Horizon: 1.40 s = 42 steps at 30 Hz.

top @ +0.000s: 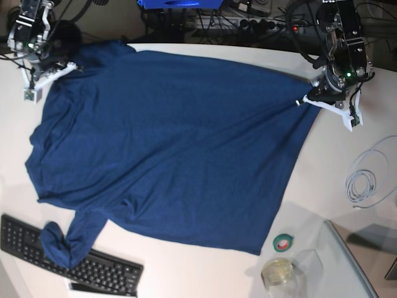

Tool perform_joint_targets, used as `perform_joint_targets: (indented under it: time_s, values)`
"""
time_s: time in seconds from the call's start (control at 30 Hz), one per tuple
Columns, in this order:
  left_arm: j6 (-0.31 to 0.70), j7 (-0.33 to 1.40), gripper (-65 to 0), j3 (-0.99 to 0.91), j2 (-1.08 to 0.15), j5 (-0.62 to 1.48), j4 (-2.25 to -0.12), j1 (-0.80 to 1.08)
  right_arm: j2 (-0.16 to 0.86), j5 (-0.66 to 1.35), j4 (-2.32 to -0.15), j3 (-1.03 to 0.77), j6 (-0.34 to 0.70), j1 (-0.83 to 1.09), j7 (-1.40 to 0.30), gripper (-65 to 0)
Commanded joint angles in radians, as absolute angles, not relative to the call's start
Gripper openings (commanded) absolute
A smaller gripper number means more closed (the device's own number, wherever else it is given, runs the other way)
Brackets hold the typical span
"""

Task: Layout the t-shirt on the table in an organized manner, then fold the t-shirt properly
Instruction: 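Drag the hem corner with the left gripper away from the right gripper, then hold the shirt corners with both grippers, stretching the shirt taut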

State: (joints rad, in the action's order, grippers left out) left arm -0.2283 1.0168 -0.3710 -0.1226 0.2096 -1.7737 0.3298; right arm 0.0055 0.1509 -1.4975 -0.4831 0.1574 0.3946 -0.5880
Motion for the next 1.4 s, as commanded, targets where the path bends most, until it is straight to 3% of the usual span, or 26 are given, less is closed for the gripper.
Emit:
perform_joint_targets:
  time_s: [0.0, 0.7, 0.93, 1.17, 1.37]
  values:
    - [-0.229, 1.006, -65.0, -0.375, -0.131, 0.203, -1.793, 0.341, 0.016, 0.13, -1.495, -0.504, 0.151, 0.392, -0.621, -64.2]
    - [-0.229, 1.007, -65.0, -0.364, -0.108, 0.211, -1.785, 0.395, 0.062, 0.13, -1.515, -0.533, 0.154, 0.331, -0.699, -64.2]
    - [-0.228, 1.01, -65.0, -0.352, -0.108, 0.213, -1.811, 0.349, 0.07, 0.131, -1.681, -0.527, 0.156, 0.326, -0.71, -64.2]
    - [-0.232, 1.013, -65.0, -0.282, -0.107, 0.209, -1.873, 0.28, 0.11, 0.131, -1.781, -0.526, 0.156, 0.225, -0.881, -64.2]
    - [-0.232, 1.013, -65.0, -0.263, -0.107, 0.208, -1.856, 0.278, 0.105, 0.131, -1.761, -0.526, 0.157, 0.226, -0.895, -64.2]
